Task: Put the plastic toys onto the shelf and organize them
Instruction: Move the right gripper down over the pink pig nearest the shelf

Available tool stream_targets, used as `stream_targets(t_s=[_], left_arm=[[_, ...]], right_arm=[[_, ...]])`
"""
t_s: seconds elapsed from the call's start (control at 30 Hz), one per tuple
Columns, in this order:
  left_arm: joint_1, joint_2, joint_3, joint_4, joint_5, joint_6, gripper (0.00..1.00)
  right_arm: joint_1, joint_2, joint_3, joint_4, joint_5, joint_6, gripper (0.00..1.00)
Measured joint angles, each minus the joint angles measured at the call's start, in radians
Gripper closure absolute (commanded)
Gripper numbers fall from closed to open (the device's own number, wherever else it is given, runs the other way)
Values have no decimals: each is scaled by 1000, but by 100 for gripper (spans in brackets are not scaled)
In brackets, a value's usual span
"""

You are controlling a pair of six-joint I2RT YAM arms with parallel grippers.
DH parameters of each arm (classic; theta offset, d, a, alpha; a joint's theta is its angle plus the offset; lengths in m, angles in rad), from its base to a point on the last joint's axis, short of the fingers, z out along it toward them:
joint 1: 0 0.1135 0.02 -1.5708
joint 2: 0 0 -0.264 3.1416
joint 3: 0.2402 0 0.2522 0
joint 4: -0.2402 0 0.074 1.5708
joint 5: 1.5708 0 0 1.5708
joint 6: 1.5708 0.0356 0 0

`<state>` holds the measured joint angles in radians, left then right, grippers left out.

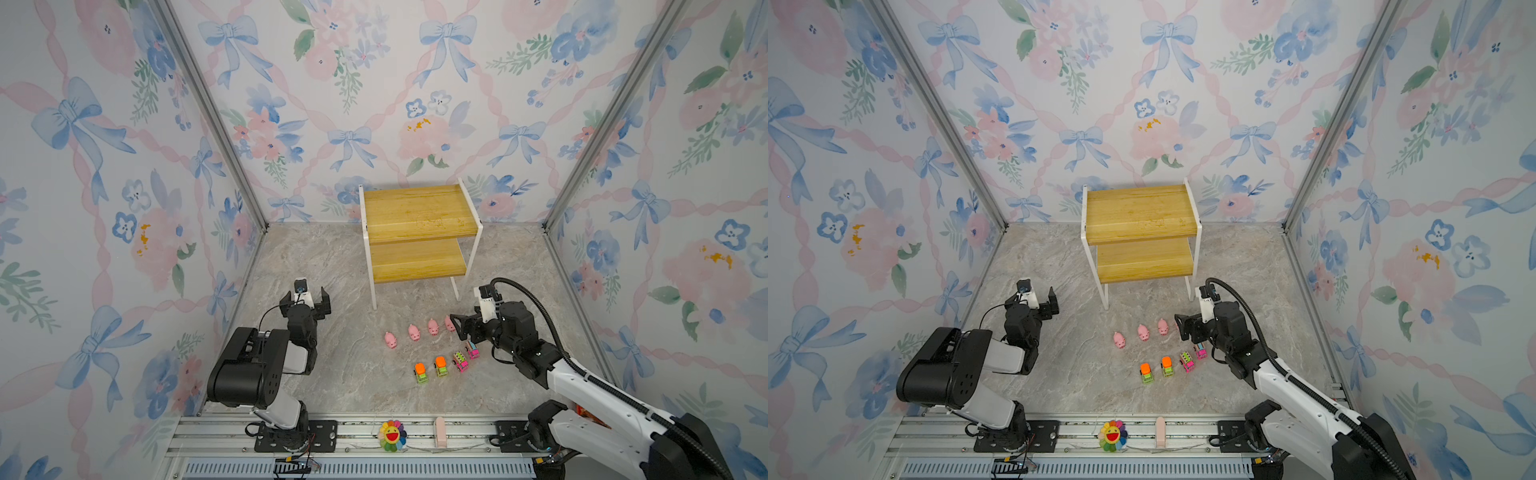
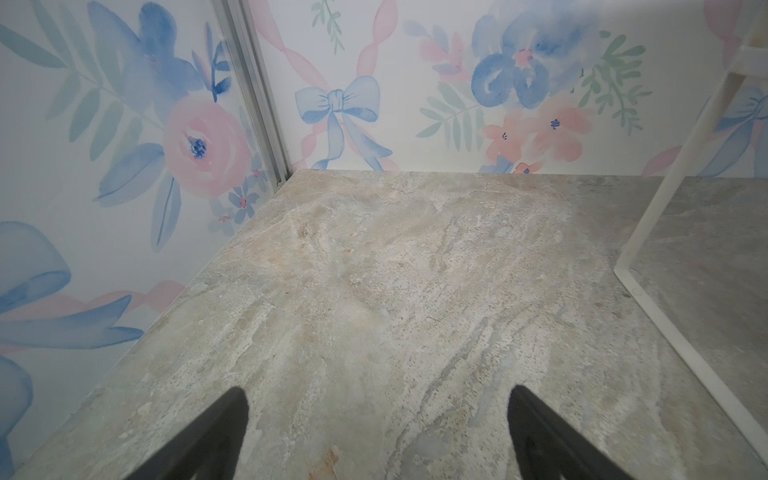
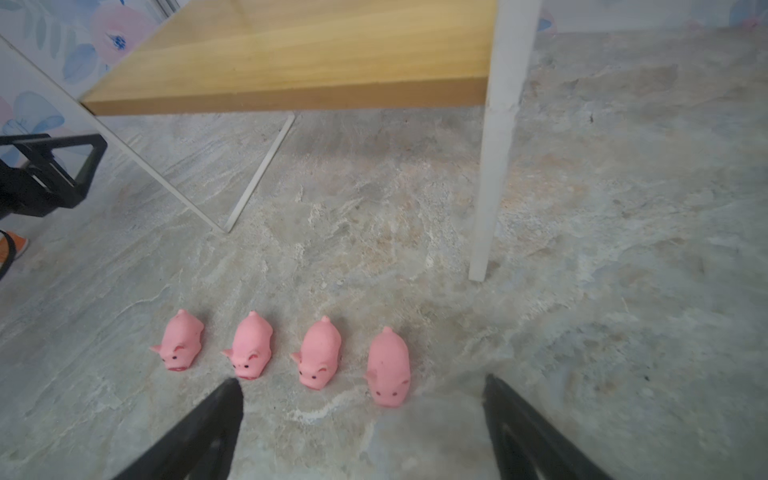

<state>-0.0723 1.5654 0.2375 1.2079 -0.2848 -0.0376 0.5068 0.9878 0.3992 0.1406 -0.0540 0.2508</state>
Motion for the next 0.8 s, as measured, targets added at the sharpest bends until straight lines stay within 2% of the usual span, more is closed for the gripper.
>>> stream_targets(t_s=[0.2,0.47,0.8], left_arm=[[0,0,0,0,0,0,2],[0,0,0,0,0,0,2],[0,0,0,0,0,0,2]], right_arm=[[42,116,-71,77,36,73,12],[73,263,-72,231,85,75,15],[90,364,-73,354,172,44,27]])
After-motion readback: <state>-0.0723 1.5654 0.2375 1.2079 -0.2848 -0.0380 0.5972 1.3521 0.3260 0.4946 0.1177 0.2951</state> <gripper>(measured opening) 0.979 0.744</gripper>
